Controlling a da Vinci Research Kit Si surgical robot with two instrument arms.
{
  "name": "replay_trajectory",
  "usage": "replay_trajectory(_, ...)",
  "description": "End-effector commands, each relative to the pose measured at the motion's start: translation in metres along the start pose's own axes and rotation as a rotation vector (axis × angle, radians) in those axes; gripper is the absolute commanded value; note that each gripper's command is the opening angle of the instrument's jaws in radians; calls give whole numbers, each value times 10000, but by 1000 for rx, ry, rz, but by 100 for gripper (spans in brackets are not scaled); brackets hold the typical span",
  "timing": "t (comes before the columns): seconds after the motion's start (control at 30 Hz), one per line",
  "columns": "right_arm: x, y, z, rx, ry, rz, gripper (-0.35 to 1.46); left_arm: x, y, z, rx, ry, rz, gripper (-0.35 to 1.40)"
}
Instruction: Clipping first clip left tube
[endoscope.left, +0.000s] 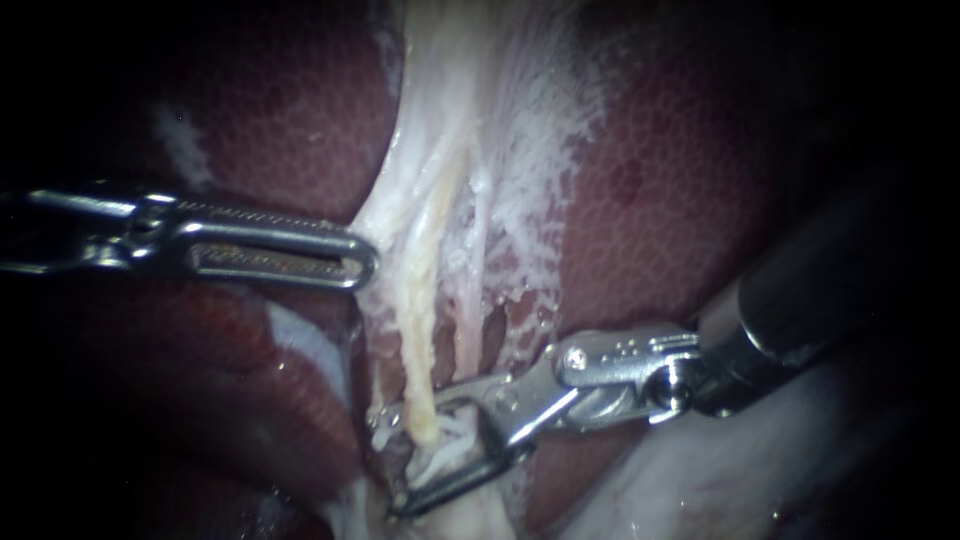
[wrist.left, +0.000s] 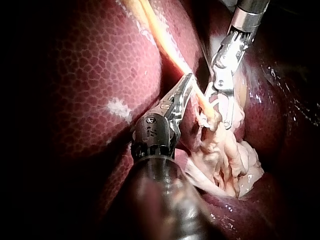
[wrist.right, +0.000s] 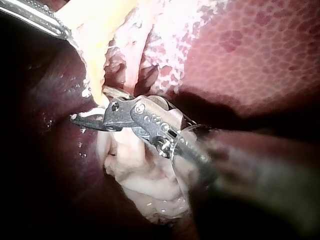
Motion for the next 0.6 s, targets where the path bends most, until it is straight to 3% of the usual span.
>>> replay_trajectory(0.03,1,3,-3,-11,5,20,23,0,0,0,0,0,0,-30)
replay_trajectory(0.13,2,11,-9,-27,13,72,-20,0,0,1,0,0,0,-30)
replay_trajectory(0.2,2,18,-11,-30,15,80,-35,0,0,1,-1,0,0,-30)
replay_trajectory(0.37,-2,30,-15,-39,15,92,-35,0,0,1,-1,0,0,-30)
replay_trajectory(0.6,-1,28,-14,-38,15,91,-35,0,0,1,-1,0,0,-30)
